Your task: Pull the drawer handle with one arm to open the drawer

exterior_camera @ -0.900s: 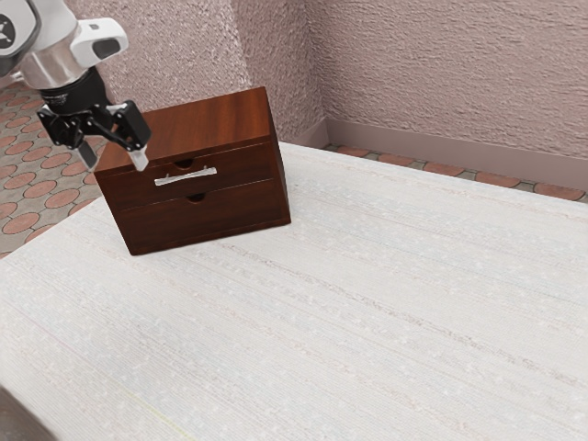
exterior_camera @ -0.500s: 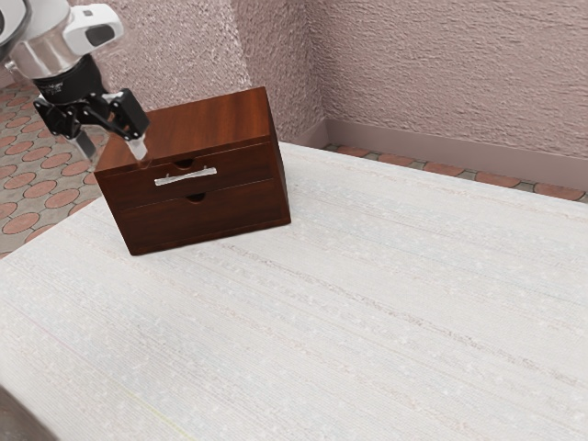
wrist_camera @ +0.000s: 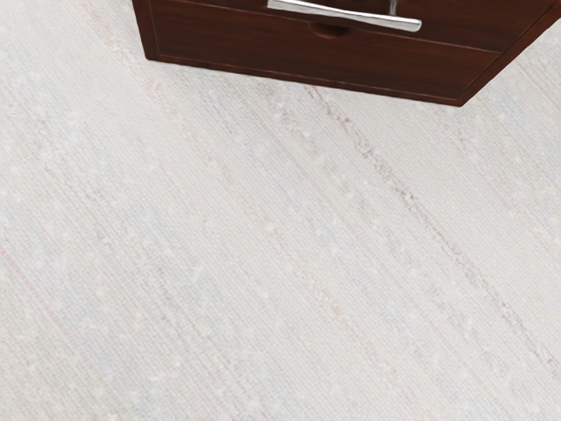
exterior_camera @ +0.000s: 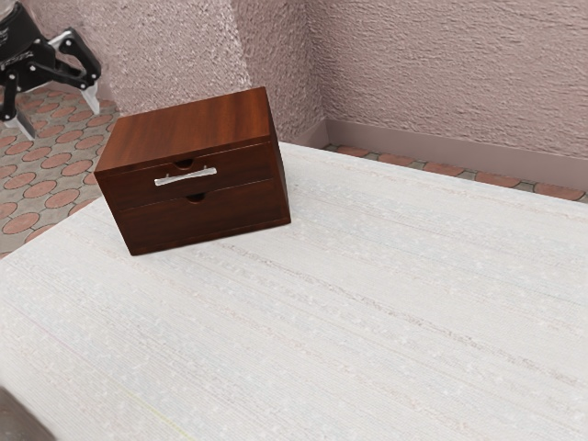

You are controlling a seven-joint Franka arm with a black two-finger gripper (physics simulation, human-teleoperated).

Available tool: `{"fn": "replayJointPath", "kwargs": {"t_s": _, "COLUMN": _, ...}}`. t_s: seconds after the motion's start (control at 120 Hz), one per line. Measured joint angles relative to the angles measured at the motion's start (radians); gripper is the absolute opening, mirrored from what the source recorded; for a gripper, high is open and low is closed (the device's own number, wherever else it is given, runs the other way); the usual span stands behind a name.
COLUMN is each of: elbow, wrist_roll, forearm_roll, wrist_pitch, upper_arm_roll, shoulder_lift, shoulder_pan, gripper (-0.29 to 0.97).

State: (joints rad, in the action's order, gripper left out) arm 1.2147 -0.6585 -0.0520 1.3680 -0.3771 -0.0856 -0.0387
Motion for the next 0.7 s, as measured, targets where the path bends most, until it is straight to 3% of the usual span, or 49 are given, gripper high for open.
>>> {"fn": "replayJointPath", "kwargs": {"t_s": 0.167, "elbow": 0.026, "wrist_roll": -0.231, "forearm_roll": 0.001, "wrist_pitch": 0.066, "upper_arm_roll": -0.029, "shoulder_lift": 0.081, "shoulder_pan": 0.043, "gripper": 0.66}}
{"fn": "replayJointPath", "kwargs": {"t_s": 0.25, "elbow": 0.110, "wrist_roll": -0.325, "forearm_roll": 0.005, "wrist_pitch": 0.133, "upper_arm_roll": -0.043, "shoulder_lift": 0.101, "shoulder_pan": 0.043, "gripper": 0.66}}
{"fn": "replayJointPath", "kwargs": {"t_s": 0.7, "elbow": 0.410, "wrist_roll": -0.671, "forearm_roll": 0.063, "wrist_pitch": 0.595, "upper_arm_roll": -0.048, "shoulder_lift": 0.086, "shoulder_pan": 0.089, "gripper": 0.65}}
